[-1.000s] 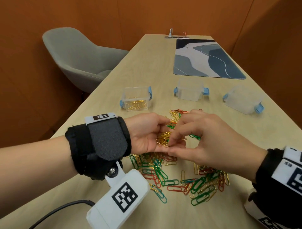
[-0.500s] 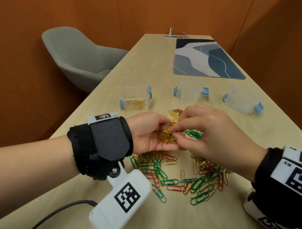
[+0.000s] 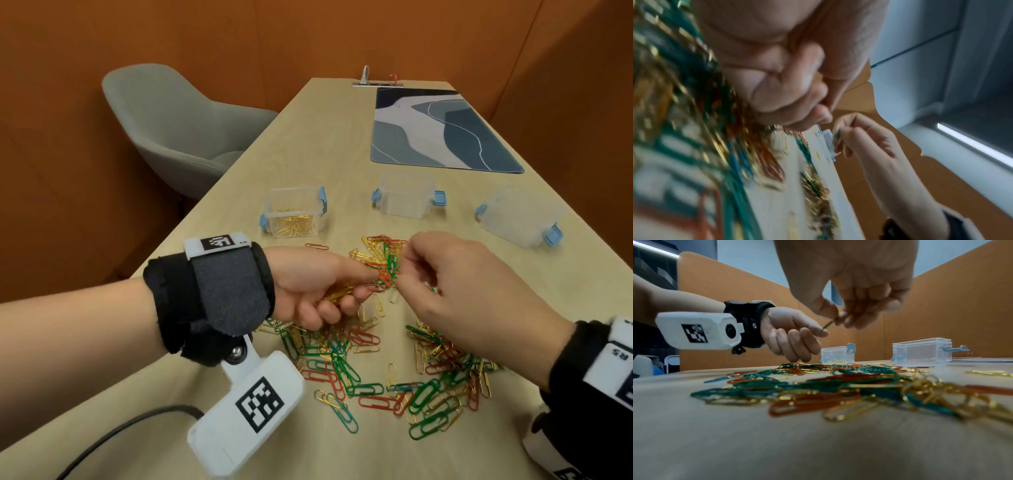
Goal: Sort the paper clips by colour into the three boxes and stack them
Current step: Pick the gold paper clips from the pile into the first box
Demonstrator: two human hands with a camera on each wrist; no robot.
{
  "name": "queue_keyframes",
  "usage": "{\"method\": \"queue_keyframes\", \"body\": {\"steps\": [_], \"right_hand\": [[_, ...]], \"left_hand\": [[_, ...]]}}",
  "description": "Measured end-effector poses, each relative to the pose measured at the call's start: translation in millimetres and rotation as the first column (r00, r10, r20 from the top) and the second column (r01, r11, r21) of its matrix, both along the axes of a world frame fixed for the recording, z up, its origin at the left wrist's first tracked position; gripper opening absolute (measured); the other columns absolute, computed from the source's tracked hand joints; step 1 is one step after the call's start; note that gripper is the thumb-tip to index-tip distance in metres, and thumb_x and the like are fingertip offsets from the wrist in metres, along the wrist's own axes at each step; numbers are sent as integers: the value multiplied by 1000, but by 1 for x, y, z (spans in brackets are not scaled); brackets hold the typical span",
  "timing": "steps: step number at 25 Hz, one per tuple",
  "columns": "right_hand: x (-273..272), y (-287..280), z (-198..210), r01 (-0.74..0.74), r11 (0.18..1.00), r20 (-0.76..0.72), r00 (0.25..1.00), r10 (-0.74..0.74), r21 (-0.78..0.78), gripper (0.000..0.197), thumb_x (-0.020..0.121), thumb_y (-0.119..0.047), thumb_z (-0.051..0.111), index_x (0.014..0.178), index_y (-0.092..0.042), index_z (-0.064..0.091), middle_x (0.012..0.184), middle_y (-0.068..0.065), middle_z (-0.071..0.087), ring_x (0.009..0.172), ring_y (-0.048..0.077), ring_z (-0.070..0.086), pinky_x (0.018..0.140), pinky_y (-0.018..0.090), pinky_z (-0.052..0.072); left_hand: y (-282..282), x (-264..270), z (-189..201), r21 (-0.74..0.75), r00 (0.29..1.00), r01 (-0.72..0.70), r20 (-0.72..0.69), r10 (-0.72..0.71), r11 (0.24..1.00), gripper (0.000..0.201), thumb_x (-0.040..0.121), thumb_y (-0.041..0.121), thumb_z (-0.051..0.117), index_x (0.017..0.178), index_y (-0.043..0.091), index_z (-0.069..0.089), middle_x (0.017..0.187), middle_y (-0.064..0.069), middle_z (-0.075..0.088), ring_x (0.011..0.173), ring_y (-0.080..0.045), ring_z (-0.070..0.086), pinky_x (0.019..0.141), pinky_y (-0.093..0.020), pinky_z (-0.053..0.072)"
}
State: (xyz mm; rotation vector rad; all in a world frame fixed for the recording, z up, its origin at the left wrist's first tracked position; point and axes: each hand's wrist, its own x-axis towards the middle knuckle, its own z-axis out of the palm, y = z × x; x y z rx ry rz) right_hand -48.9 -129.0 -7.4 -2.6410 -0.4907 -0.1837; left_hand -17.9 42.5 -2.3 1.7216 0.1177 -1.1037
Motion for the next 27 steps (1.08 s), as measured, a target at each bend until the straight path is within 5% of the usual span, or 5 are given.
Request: {"method": "queue_keyframes", "body": {"steps": [4, 10, 15, 22, 27], "right_hand": [[1, -8, 1, 100, 945, -178, 971, -161, -311, 13, 88, -32, 44, 84, -21, 50, 86, -2, 53, 81, 19, 52, 68, 30, 40], [1, -4, 3, 14, 987, -231, 972, -51, -158, 30, 78, -59, 51, 82, -30, 49, 80, -9, 56, 72, 5, 50, 69, 29, 45], [-2, -3, 4, -168, 972, -424, 902, 84, -165, 58, 45, -66, 76, 87, -33, 52, 84, -10, 55, 68, 2, 49, 64, 20, 44], [4, 6, -6, -341, 939, -371, 878, 304, -37, 11, 80, -26, 69, 78, -35, 64, 78, -10, 65, 74, 4, 60, 69, 17, 49], [7, 11, -2, -323, 946, -231, 923, 306, -39, 20, 83, -42, 62, 102, -36, 63, 94, -19, 55, 85, -2, 51, 79, 18, 43]], "left_hand": [[16, 29, 16, 300, 978, 98, 148, -147, 949, 40, 97, 33, 42, 59, 19, 36, 43, 9, 28, 30, -3, 18, 28, -11, 12], [33, 87, 40, 317, 638, -472, 767, 70, 823, 32, 97, 32, 38, 83, 12, 58, 65, 1, 48, 53, -12, 42, 49, -20, 36], [41, 80, 36, 263, 511, -429, 860, -9, 864, 45, 99, 39, 30, 103, 15, 68, 99, 6, 69, 92, -10, 63, 78, -24, 46], [69, 22, 15, 774, 675, -14, 475, -565, 633, 33, 80, 43, 66, 106, 24, 62, 97, 7, 64, 84, -12, 60, 73, -22, 48], [57, 8, -4, 699, 477, -55, 645, -597, 713, 23, 85, 35, 62, 105, 25, 65, 95, 11, 64, 84, -7, 60, 75, -17, 44]]}}
